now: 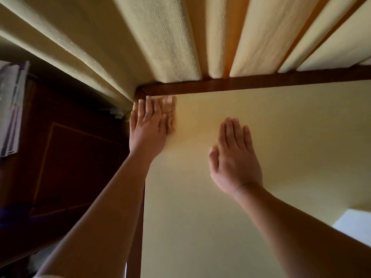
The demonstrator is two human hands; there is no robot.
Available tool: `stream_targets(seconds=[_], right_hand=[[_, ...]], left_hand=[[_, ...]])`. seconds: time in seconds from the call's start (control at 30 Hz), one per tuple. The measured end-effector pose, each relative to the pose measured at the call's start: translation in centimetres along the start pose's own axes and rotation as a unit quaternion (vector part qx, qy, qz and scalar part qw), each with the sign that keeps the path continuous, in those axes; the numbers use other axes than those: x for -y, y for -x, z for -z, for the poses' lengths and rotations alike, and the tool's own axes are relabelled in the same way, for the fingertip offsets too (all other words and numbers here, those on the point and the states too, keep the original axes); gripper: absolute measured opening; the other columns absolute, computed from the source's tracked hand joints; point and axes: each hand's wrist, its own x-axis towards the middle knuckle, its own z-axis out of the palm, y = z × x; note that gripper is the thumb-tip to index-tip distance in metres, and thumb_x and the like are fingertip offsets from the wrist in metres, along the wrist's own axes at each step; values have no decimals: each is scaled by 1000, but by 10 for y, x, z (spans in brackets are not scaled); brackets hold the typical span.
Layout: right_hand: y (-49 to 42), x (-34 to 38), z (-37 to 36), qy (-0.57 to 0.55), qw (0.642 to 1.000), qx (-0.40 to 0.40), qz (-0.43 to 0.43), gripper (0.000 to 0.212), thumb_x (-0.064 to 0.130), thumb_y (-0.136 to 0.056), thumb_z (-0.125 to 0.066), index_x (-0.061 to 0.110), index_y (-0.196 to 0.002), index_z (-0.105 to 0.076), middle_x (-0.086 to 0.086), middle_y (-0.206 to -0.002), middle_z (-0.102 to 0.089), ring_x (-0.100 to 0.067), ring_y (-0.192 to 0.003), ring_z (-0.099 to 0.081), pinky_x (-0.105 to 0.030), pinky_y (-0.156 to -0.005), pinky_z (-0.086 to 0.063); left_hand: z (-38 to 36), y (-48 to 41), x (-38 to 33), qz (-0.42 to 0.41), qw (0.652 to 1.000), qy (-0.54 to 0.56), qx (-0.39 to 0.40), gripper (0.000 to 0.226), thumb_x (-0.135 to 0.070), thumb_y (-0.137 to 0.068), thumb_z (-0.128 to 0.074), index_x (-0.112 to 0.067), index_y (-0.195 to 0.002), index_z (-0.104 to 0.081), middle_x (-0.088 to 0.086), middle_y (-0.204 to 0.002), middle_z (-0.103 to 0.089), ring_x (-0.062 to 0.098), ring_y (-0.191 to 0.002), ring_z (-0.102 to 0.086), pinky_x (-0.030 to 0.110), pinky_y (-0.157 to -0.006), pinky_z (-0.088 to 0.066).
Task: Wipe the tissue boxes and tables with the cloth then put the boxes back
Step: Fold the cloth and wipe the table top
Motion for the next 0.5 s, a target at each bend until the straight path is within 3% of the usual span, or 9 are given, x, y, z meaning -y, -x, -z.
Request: stream_targets(seconds=[0.1,0.3,0.43,0.5], right_hand=[[-1,0,-2,1,1000,-16,-2,69,34,-102,-31,-8,-157,-28,-27,-166,-24,-38,-158,-17,-54,-128,-13],[-2,1,-2,10,1000,-7,-2,72,36,-101,-27,-7,-158,-26,-27,-167,-22,-38,-158,-16,-54,-128,-13],[-3,3,-3,-1,1000,-18,-2,71,36,-101,-28,-6,-158,-27,-25,-167,-22,-37,-158,-15,-53,-129,-11],[-2,1,-5,-3,1000,-21,-2,70,35,-102,-31,-6,-158,-27,-26,-167,-22,-37,-158,-16,-53,-129,-10]], left_hand=[[1,-24,-15,38,999,-14,-13,61,-35,-112,-19,-7,-166,-16,17,-175,-11,32,-163,-4,48,-131,-3],[-12,49,-31,-131,991,-6,-15,61,-39,-111,-25,-10,-164,-30,10,-172,-27,29,-162,-16,48,-131,-14],[-7,3,-31,5,1000,-11,-16,63,-39,-111,-22,-9,-166,-21,15,-174,-18,33,-162,-9,49,-131,-5],[-8,-12,-53,31,999,11,-13,62,-38,-112,-24,-8,-167,-17,16,-175,-12,33,-163,-4,49,-131,0]])
